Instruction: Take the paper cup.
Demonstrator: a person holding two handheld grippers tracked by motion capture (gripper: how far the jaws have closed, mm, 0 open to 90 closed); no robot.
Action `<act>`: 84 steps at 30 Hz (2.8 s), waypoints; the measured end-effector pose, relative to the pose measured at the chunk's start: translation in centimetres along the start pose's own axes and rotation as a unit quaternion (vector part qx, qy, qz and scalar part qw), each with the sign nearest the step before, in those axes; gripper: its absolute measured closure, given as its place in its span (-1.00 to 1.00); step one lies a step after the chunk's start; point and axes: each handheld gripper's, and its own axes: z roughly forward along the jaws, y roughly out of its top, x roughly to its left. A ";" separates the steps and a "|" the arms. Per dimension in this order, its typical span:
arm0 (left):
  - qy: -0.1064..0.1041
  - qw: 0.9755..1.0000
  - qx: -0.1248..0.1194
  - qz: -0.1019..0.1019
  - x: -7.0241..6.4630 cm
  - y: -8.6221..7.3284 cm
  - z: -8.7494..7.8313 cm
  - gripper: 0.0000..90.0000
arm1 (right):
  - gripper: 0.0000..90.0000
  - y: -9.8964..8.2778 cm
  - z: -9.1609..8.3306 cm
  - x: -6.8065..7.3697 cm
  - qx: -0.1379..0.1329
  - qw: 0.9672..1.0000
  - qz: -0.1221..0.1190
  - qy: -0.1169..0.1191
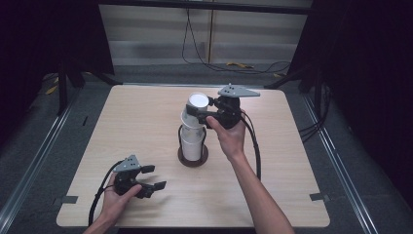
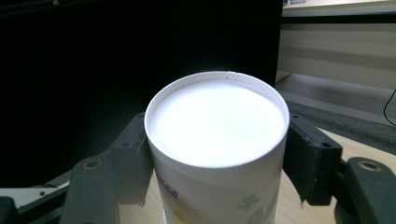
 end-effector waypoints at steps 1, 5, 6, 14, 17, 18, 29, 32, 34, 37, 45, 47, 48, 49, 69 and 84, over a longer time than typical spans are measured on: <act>0.000 1.000 0.000 0.001 0.0 0.0 0.0 -0.61 | -0.27 0.1 -0.1 0.0 0.000 1.000 0.003 0.003; -0.007 1.000 0.001 -0.001 -0.2 0.1 0.1 -0.61 | -0.26 0.3 -0.6 0.0 -0.002 1.000 0.007 0.009; -0.010 1.000 0.003 0.003 -0.4 0.1 0.1 -0.61 | -0.26 0.3 -0.7 -0.1 -0.002 1.000 0.009 0.011; -0.009 1.000 0.001 0.009 -0.5 0.3 0.1 -0.61 | -0.26 0.1 -2.1 -0.2 -0.013 1.000 0.015 0.017; -0.010 1.000 0.001 0.014 -0.6 0.4 0.1 -0.61 | -0.25 0.0 -3.2 -0.4 -0.025 0.999 0.022 0.020; -0.010 1.000 0.000 0.018 -0.8 0.5 0.1 -0.61 | -0.25 0.0 -3.6 -0.5 -0.025 0.999 0.024 0.016; -0.036 0.999 -0.007 0.038 -2.3 2.0 0.7 -0.63 | -0.24 -1.2 -7.3 -0.6 -0.017 1.000 0.025 0.000; -0.042 0.998 -0.015 0.037 -2.5 2.5 0.7 -0.63 | -0.24 -2.0 -7.7 -0.5 -0.003 1.000 0.025 0.003; -0.049 0.998 -0.018 0.041 -3.0 2.9 0.6 -0.66 | -0.24 -2.6 -7.7 -0.3 0.008 1.000 0.022 0.012; -0.050 0.997 -0.028 0.049 -3.3 3.5 0.3 -0.65 | -0.24 -3.4 -7.3 0.3 0.027 0.999 0.017 0.031; -0.060 0.995 -0.014 0.076 -3.4 5.4 0.9 -0.65 | -0.24 -5.0 -6.2 1.2 0.061 0.996 0.017 0.057; -0.067 0.995 -0.017 0.079 -3.3 5.9 1.2 -0.65 | -0.24 -5.4 -6.2 1.3 0.059 0.996 0.025 0.065; -0.068 0.994 -0.016 0.082 -3.4 6.0 1.4 -0.65 | -0.24 -5.6 -6.1 1.4 0.063 0.996 0.024 0.067; -0.070 0.994 -0.014 0.084 -3.4 6.1 1.6 -0.65 | -0.24 -5.9 -6.0 1.4 0.067 0.995 0.022 0.066; -0.099 0.991 -0.046 0.079 -3.8 7.9 2.5 -0.61 | -0.23 -8.9 -4.2 2.0 0.090 0.990 0.035 0.099; -0.112 0.990 -0.041 0.081 -3.5 7.1 2.6 -0.50 | -0.23 -9.5 -2.7 3.6 0.090 0.987 0.037 0.129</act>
